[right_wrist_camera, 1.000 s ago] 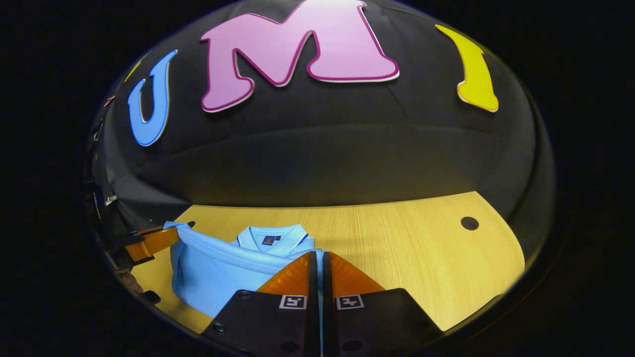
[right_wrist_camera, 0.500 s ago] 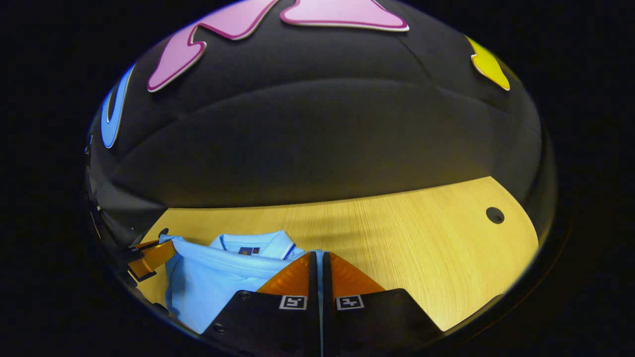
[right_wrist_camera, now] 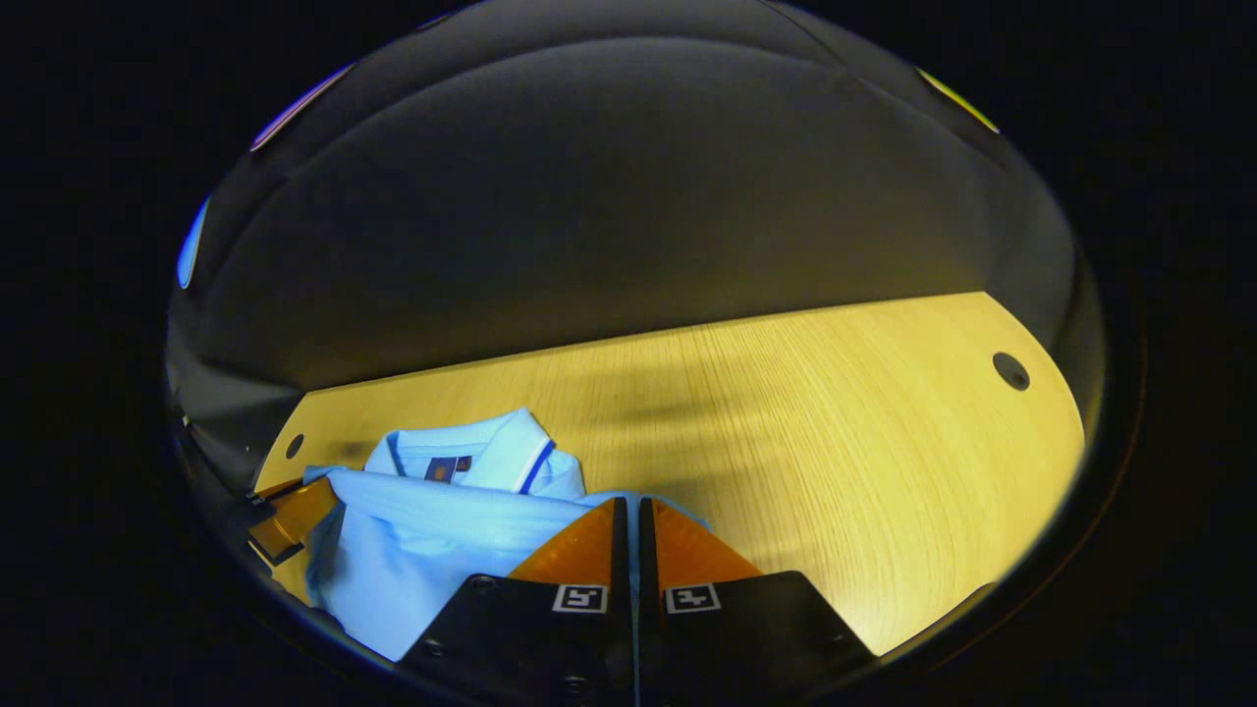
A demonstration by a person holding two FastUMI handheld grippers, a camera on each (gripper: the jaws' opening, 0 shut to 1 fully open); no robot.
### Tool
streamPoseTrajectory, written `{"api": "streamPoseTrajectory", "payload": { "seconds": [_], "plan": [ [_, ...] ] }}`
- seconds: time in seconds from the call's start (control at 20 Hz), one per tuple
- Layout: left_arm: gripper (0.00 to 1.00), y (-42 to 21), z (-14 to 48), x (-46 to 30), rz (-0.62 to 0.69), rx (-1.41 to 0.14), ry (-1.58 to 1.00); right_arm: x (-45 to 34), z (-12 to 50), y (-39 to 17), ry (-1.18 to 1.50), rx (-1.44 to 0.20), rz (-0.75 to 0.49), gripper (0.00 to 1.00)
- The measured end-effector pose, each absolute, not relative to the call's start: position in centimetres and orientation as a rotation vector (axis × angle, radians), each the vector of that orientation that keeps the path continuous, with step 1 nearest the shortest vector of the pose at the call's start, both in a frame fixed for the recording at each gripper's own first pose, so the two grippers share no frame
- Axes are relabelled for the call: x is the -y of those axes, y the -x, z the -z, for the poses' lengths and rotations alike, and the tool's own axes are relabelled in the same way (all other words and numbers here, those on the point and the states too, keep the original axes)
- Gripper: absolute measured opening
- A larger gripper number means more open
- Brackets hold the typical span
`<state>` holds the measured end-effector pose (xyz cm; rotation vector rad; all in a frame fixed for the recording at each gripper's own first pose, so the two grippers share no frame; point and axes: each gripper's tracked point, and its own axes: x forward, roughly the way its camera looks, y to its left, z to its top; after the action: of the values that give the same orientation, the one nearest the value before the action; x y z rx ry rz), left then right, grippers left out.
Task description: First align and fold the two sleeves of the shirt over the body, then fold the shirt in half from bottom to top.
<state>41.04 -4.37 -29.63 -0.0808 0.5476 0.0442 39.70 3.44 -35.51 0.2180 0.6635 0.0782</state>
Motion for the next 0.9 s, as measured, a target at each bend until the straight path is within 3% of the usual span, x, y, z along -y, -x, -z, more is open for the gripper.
{"api": "streamPoseTrajectory", "payload": {
  "seconds": [0.15,0.2,0.25,0.35,0.5,0.55,0.65,0.85,0.9],
  "plan": [
    [0.06,-41.1,30.2,4.5,-0.043,-0.554,0.086,-2.9,35.3,-40.0,-0.207,-0.647,-0.059,0.07],
    [0.07,-41.2,30.3,4.6,-0.038,-0.559,0.086,-2.8,35.3,-40.0,-0.202,-0.646,-0.058,0.14],
    [0.09,-41.2,30.6,4.7,-0.032,-0.566,0.087,-2.8,35.3,-40.0,-0.196,-0.645,-0.055,0.14],
    [0.18,-41.1,30.8,4.8,-0.027,-0.574,0.096,-2.8,35.2,-40.0,-0.193,-0.646,-0.054,0.15],
    [0.26,-40.9,31.1,4.8,-0.021,-0.584,0.096,-3.1,35.2,-39.9,-0.203,-0.651,-0.053,0.29],
    [0.39,-40.8,31.3,4.7,-0.023,-0.59,0.09,-3.1,35.2,-39.9,-0.204,-0.653,-0.05,0.28],
    [0.47,-40.8,31.2,4.3,-0.036,-0.588,0.078,-3.2,35.1,-39.8,-0.207,-0.655,-0.053,0.32],
    [0.72,-40.7,31.0,3.8,-0.044,-0.585,0.067,-3.2,35.1,-39.6,-0.194,-0.655,-0.052,0.51],
    [0.8,-40.7,30.8,3.6,-0.049,-0.584,0.059,-3.1,35.0,-39.6,-0.194,-0.655,-0.052,0.5]
  ]
}}
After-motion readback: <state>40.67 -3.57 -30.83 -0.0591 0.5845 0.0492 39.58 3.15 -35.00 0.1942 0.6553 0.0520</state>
